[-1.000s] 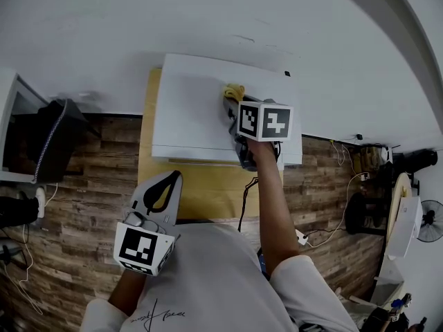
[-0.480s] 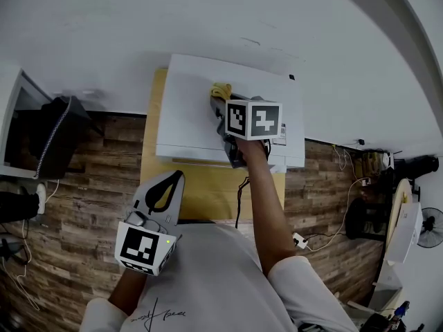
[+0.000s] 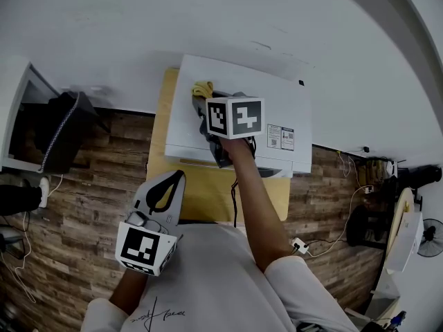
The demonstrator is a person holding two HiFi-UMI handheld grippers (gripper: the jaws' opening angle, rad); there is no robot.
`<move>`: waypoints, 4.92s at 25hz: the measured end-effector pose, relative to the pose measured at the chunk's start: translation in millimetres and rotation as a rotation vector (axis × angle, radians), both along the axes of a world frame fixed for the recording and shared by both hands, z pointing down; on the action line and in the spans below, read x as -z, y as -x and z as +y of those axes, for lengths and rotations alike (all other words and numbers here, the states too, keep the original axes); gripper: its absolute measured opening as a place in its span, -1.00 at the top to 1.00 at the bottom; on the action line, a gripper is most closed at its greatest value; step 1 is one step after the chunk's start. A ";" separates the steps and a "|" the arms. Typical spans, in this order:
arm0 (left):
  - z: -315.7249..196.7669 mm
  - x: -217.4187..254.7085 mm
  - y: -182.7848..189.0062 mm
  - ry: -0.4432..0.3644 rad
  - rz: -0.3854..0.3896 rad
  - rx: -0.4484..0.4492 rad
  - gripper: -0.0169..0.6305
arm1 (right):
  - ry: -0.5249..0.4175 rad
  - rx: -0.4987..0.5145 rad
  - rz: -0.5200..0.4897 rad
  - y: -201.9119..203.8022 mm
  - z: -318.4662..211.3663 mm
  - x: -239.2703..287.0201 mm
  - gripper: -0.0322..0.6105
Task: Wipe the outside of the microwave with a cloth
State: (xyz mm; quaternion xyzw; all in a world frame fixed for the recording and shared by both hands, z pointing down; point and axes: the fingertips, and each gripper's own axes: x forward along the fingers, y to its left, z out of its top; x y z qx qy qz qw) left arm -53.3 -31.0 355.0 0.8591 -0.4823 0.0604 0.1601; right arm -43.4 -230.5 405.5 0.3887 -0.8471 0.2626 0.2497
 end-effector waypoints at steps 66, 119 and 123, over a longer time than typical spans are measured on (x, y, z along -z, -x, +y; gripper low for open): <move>-9.6 -3.6 -74.3 0.001 -0.038 -0.127 0.98 | -0.059 -0.316 0.453 -351.0 28.4 -3.5 0.52; 9.3 0.6 -49.7 -0.014 -0.017 -0.093 0.98 | -0.060 -0.185 0.230 -198.0 58.4 -3.5 0.52; 8.4 0.7 -47.3 -0.015 -0.016 -0.087 0.98 | -0.063 -0.148 0.211 -175.2 58.3 -3.5 0.52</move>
